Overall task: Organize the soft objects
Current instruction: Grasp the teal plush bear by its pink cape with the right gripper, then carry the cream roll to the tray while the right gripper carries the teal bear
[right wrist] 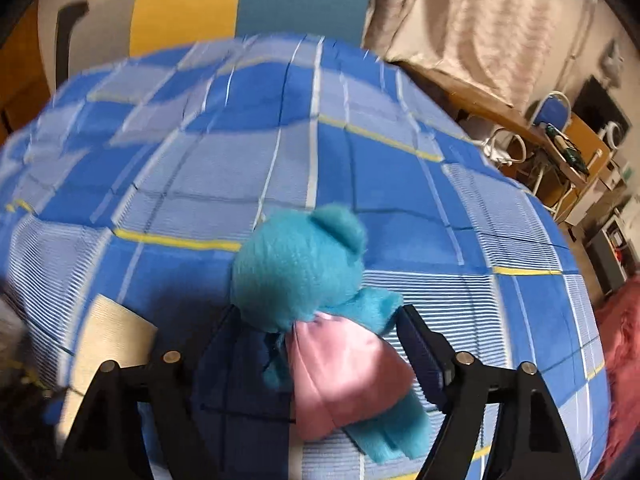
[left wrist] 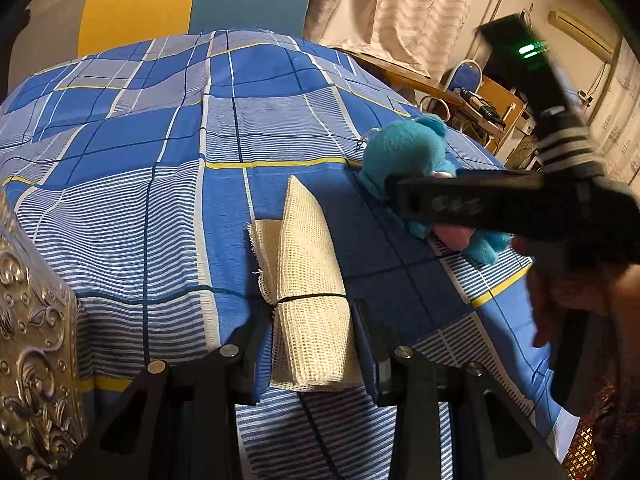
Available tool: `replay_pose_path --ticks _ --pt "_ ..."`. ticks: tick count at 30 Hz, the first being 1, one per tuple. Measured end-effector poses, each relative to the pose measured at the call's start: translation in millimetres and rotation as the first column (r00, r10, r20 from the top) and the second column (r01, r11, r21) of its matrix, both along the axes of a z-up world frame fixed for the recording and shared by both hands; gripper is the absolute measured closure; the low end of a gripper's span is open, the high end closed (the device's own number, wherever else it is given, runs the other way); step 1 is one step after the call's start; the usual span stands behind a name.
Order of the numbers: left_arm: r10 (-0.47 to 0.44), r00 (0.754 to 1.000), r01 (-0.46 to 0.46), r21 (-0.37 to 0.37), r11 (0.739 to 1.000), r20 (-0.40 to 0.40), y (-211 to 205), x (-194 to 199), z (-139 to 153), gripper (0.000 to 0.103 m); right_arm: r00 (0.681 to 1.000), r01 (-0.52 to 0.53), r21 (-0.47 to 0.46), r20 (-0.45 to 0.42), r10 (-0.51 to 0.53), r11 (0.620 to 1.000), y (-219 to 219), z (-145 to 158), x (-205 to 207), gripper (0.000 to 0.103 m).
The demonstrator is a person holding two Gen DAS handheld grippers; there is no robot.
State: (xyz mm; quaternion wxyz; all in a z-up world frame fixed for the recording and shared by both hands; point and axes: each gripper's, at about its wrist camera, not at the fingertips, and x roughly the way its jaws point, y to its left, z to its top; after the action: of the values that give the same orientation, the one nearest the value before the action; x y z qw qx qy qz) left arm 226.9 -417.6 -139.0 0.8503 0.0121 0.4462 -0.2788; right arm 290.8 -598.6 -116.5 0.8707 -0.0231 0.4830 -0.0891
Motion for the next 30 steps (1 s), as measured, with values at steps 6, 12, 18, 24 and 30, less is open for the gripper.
replay_pose_path --ticks 6,12,18,24,30 --pt "-0.003 1.0 0.003 -0.005 1.0 0.004 -1 0 -1 0.067 0.994 0.061 0.121 0.084 -0.071 0.991 -10 10 -23 0.066" --pt "-0.004 1.0 0.004 -0.004 1.0 -0.005 -1 0 1 0.068 0.955 0.182 0.295 0.176 -0.24 0.938 -14 37 -86 0.075" --pt "-0.07 0.997 0.07 -0.013 0.997 -0.04 -2 -12 15 0.07 0.928 0.222 0.374 0.202 -0.312 0.901 -6 47 -140 0.075" --pt "-0.149 0.988 0.147 -0.096 0.985 -0.023 12 -51 40 0.07 0.885 0.292 0.448 0.208 -0.416 0.845 -5 44 -182 0.075" --pt "-0.261 0.964 0.265 -0.128 0.956 0.045 49 -110 67 0.07 0.854 0.322 0.535 0.192 -0.483 0.781 4 33 -214 0.075"
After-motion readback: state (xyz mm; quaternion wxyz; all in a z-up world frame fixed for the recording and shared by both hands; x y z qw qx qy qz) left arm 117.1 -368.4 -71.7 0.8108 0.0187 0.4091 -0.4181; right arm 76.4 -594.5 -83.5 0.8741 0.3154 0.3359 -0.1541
